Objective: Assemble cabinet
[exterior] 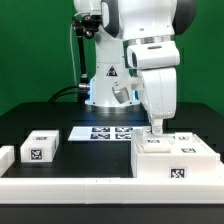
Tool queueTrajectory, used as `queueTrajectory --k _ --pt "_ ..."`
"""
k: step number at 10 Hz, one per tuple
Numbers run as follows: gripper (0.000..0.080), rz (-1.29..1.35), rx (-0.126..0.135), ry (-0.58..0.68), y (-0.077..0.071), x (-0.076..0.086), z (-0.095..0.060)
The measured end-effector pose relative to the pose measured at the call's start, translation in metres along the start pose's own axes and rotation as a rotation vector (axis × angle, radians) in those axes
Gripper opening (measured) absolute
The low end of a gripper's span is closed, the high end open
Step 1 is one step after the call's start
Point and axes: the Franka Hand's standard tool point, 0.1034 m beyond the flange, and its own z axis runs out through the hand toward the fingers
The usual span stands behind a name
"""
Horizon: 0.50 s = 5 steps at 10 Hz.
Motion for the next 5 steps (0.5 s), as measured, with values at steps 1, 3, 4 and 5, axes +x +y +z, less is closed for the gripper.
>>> queueTrajectory --k 1,3,4,5 --pt "0.0062 0.0 0.0 0.0 0.0 0.0 0.0" --pt "0.0062 0.003 0.001 0.0 0.001 0.0 0.0" --pt "0.0062 0.009 0.004 0.002 0.009 0.003 0.0" --pt "0.0062 0.013 0.003 0.005 0.02 0.004 0.0"
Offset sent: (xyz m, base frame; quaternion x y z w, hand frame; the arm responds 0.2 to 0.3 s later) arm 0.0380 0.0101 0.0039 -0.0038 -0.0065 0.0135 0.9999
